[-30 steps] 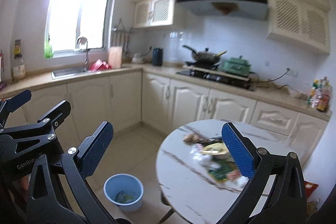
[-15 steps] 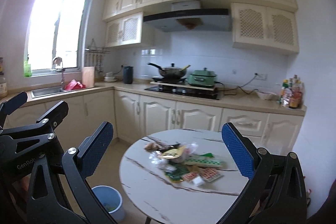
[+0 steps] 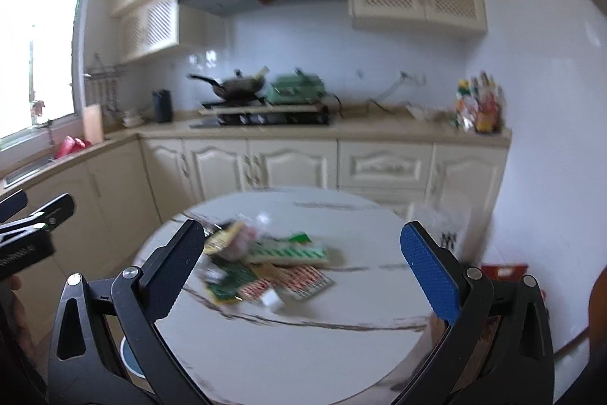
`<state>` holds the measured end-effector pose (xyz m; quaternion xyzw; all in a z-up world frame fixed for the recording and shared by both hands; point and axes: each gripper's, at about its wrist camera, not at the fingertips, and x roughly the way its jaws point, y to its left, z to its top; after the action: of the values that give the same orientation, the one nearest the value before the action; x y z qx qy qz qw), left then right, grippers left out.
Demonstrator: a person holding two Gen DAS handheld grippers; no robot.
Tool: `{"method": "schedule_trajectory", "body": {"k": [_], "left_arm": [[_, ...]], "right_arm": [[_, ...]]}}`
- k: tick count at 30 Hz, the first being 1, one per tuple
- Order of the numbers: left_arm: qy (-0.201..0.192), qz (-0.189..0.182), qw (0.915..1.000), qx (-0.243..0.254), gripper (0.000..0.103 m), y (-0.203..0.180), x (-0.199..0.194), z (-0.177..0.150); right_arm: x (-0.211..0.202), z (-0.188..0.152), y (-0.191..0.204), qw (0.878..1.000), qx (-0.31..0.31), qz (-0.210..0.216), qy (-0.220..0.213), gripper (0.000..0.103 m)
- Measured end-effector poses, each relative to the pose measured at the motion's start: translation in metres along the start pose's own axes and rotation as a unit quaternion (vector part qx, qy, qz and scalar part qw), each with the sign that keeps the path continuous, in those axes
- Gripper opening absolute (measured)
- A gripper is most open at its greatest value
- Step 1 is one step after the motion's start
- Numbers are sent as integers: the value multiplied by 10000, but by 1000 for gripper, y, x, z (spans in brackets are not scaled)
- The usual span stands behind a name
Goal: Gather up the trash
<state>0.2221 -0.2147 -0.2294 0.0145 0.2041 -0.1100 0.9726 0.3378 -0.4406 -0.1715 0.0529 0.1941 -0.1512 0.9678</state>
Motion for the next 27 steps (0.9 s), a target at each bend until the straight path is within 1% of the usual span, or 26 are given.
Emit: {"method": "schedule_trajectory", "body": {"k": [3, 4, 5, 6, 7, 8, 12, 13, 15, 17, 19, 21, 23, 24, 25, 26, 27], "left_arm": [[322, -234, 9991, 138, 102, -4, 37, 9], [480, -318, 9979, 280, 102, -7, 53, 9], [599, -377, 9966, 419, 102, -11, 72, 16], [699, -449, 9947, 605, 102, -17, 86, 12], [770, -479, 9933, 720, 102, -26, 105, 26], [856, -518, 9912, 868, 102, -33, 119, 28], [1064, -591, 9839, 1307, 102, -52, 176, 42], [1087, -580, 9832, 1344, 102, -62, 192, 54], [1187, -603, 9811, 1405, 102, -72, 227, 60], [1291, -599, 9789, 1468, 100, -81, 254, 56], [1300, -585, 9786, 1482, 100, -89, 281, 57], [1358, -683, 9777, 1451, 93, -88, 300, 59], [1480, -858, 9758, 1361, 73, -89, 321, 59], [1568, -1032, 9744, 1241, 68, -85, 329, 62], [1636, -1135, 9731, 1159, 57, -84, 340, 64], [1708, -1253, 9714, 1069, 43, -79, 346, 67], [1741, -1403, 9699, 965, 35, -74, 352, 70]], "right_arm": [[29, -7, -13, 9995, 93, -79, 291, 103], [40, -11, -17, 9991, 113, -116, 394, 103], [51, -15, -20, 9985, 125, -139, 513, 103], [59, -17, -21, 9981, 135, -150, 591, 103], [70, -21, -23, 9973, 153, -151, 699, 103], [81, -24, -25, 9964, 171, -147, 817, 103], [115, -35, -29, 9933, 163, -170, 1132, 103], [125, -38, -31, 9924, 166, -170, 1211, 103], [139, -43, -34, 9904, 167, -188, 1359, 103], [155, -48, -38, 9881, 188, -199, 1512, 103], [167, -51, -40, 9862, 193, -202, 1634, 103], [177, -55, -42, 9842, 187, -220, 1745, 103], [185, -60, -44, 9820, 205, -222, 1863, 103], [187, -61, -45, 9813, 212, -210, 1903, 103], [190, -63, -45, 9807, 209, -192, 1934, 103], [191, -65, -45, 9801, 203, -160, 1970, 103], [193, -65, -44, 9796, 200, -141, 1995, 103]]}}
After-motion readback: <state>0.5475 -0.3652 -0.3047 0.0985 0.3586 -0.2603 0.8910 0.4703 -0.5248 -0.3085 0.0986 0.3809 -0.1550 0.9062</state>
